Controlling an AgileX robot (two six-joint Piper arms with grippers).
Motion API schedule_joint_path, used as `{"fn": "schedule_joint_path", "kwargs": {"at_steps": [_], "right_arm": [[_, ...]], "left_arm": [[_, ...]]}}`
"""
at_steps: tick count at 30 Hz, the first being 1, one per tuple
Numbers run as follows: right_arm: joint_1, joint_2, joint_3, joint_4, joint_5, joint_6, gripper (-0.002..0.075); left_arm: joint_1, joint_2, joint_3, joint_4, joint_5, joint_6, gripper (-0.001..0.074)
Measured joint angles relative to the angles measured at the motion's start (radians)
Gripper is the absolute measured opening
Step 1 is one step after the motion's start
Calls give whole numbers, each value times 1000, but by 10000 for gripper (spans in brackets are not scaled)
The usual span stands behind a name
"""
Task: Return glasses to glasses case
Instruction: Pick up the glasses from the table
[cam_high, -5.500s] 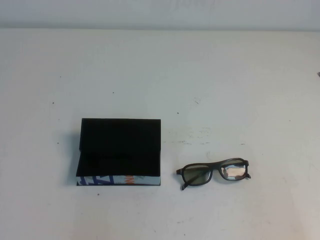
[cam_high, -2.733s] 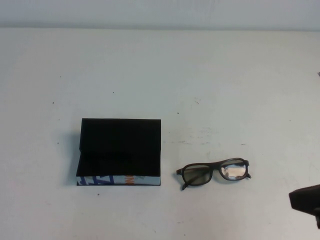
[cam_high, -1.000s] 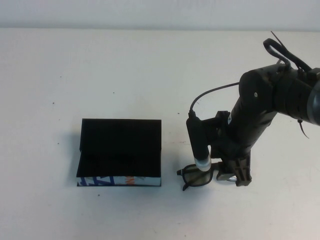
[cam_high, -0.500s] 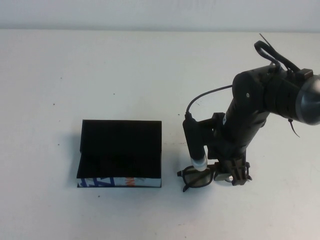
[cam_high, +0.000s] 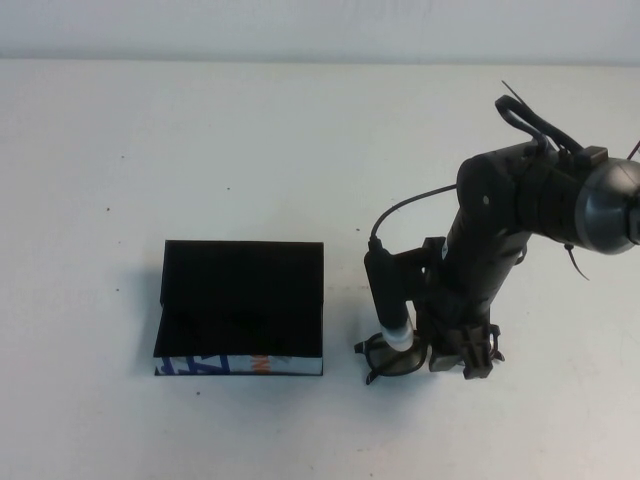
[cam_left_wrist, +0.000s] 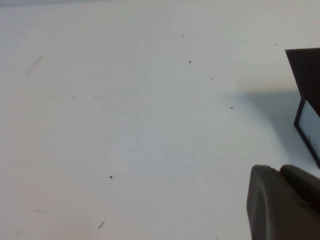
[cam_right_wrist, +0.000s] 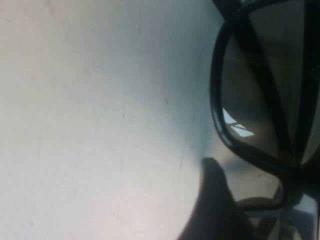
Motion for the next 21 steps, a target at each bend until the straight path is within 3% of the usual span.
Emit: {"fn": "schedule_joint_path", "kwargs": {"at_steps": [12,21], "right_arm": [[0,0,-9,-1,25,2,279],[0,0,-9,-1,45,2,143]], "left_arm": [[0,0,0,0,0,0,0],[0,0,0,0,0,0,0]]}}
